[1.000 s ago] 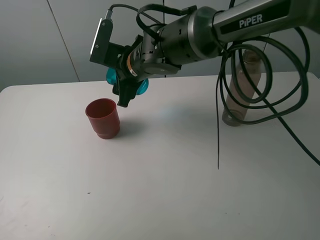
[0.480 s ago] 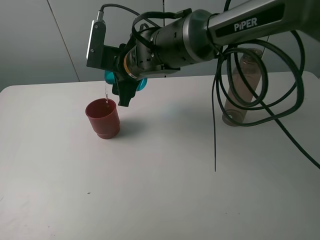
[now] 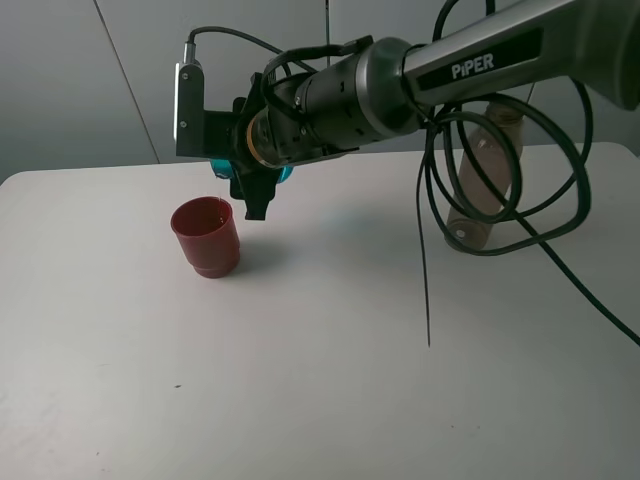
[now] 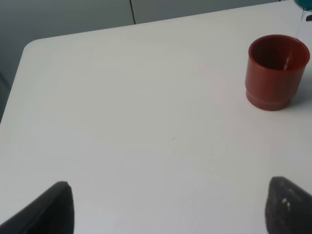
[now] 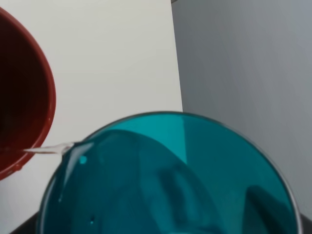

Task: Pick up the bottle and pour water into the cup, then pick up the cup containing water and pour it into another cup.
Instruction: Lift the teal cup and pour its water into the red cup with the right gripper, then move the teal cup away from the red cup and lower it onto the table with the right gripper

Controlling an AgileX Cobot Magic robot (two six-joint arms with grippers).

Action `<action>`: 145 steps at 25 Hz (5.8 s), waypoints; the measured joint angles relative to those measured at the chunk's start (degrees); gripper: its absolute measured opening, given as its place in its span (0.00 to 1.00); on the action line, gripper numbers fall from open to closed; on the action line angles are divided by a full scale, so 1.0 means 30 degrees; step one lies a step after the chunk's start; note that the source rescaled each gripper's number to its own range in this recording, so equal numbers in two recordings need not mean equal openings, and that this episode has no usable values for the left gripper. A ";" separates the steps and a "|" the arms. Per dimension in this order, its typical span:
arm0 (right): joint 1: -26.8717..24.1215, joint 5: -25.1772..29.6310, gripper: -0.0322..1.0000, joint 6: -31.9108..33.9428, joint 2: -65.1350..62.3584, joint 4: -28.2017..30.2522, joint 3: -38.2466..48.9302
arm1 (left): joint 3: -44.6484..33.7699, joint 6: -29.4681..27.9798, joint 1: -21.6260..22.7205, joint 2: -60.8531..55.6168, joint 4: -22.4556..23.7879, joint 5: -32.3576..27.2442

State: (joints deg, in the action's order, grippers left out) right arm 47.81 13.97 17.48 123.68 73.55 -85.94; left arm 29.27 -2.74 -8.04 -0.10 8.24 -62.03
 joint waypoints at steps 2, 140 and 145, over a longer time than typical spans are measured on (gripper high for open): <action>0.0075 -0.0020 0.16 0.0315 0.0000 0.0775 0.0000 | 0.0000 0.0000 0.0000 0.0000 0.0000 0.0000; -0.2956 -0.9190 0.16 -0.6671 -0.4544 -1.7970 1.0118 | 0.0000 0.0078 0.0000 0.0000 0.0000 0.0000; -0.2956 -1.4334 0.16 -0.9872 -0.4561 -2.1038 1.3136 | 0.0000 0.0078 0.0000 0.0000 0.0000 0.0000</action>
State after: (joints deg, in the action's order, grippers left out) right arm 38.94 -29.03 -12.14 109.99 10.44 -46.53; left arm 29.27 -2.51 -8.04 -0.10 8.24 -62.03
